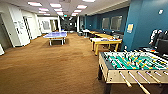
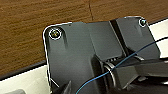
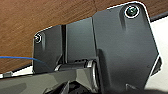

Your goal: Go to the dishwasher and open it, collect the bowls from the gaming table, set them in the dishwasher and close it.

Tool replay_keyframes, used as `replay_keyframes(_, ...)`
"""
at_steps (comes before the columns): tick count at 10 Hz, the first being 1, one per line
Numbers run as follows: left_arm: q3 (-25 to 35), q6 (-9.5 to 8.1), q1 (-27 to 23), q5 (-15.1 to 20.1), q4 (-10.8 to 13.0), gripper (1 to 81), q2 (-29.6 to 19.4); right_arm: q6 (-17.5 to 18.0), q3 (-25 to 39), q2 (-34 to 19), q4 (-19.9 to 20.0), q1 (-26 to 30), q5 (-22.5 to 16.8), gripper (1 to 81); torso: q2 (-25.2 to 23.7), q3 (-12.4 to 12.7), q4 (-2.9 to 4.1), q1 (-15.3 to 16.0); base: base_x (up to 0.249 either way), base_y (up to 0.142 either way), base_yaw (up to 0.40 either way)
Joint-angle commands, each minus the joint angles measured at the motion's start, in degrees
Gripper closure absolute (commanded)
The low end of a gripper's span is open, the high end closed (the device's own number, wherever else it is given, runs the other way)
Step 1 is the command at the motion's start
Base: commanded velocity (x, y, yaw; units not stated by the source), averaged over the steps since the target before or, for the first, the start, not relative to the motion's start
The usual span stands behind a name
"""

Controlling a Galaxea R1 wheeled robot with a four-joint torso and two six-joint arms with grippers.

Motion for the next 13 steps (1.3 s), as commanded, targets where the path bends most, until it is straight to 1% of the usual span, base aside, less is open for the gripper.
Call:
replay_keyframes(1,0.19,0.09,-3.14,2.29,-0.19,1.0,-0.38,-0.15,0.31,-0.15,-0.34,3.54,-2.41,1.0,0.0,0.0,0.0,0.0,0.124,0.0,0.0)
replay_keyframes(13,0.19,0.18,-3.05,2.29,-0.19,1.0,-0.12,-0.24,0.31,0.02,-0.43,3.01,-2.33,1.0,0.0,0.0,0.0,-0.02,0.136,0.0,0.0)
